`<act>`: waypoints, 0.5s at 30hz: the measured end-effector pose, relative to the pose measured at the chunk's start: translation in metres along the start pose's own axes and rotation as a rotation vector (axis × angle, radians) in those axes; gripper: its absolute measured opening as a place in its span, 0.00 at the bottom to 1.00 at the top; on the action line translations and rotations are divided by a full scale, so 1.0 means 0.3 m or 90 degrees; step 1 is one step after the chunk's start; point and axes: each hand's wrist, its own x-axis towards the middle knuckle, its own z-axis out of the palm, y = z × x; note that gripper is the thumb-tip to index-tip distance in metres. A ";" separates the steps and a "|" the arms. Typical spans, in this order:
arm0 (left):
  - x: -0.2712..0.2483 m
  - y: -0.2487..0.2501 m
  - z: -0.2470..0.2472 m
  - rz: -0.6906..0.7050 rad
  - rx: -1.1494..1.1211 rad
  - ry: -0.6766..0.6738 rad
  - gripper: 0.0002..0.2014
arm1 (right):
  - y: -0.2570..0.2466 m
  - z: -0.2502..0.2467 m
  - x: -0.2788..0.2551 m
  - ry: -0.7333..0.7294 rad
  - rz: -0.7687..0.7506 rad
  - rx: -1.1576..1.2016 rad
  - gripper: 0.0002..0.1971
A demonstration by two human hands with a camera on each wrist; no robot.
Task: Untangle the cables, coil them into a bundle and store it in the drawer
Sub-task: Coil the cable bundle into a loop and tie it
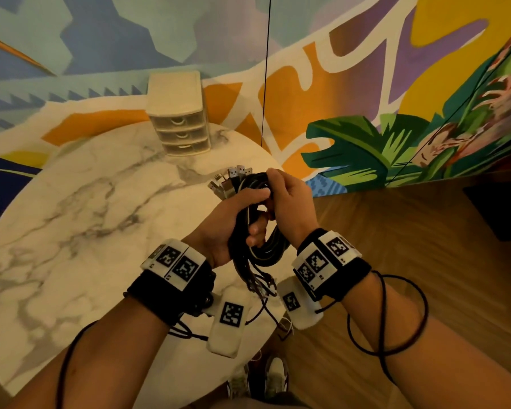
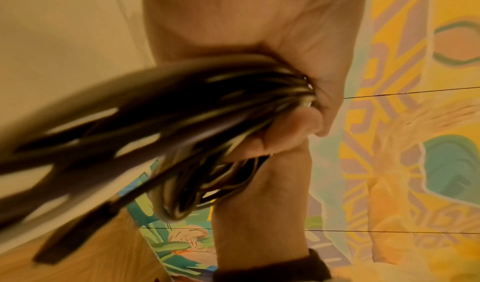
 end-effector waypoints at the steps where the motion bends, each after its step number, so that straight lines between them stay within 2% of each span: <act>1: 0.004 -0.005 -0.002 -0.001 0.005 -0.004 0.10 | 0.009 -0.001 0.003 -0.006 -0.037 -0.033 0.20; 3: 0.008 -0.015 -0.011 -0.007 0.015 -0.014 0.10 | 0.013 -0.001 0.000 -0.028 -0.079 -0.093 0.21; 5: 0.013 -0.022 -0.024 -0.013 0.026 -0.007 0.13 | 0.013 0.001 0.006 -0.076 -0.050 -0.062 0.21; 7: 0.015 -0.027 -0.034 -0.001 0.036 0.016 0.13 | 0.007 -0.013 0.002 -0.106 0.027 0.033 0.21; 9: 0.014 -0.030 -0.049 0.031 0.014 0.044 0.17 | 0.023 -0.029 -0.004 -0.046 0.131 0.207 0.24; 11: 0.015 -0.018 -0.068 0.070 -0.051 0.059 0.16 | 0.062 -0.040 -0.032 -0.030 0.213 0.259 0.28; 12: 0.015 -0.009 -0.075 0.084 -0.073 0.061 0.15 | 0.097 -0.043 -0.051 -0.059 0.232 0.224 0.26; 14: 0.011 0.011 -0.080 0.102 -0.087 0.067 0.13 | 0.144 -0.027 -0.086 -0.208 0.261 0.146 0.12; 15: 0.009 0.018 -0.077 0.109 -0.092 0.062 0.12 | 0.154 -0.010 -0.102 -0.283 0.291 0.131 0.15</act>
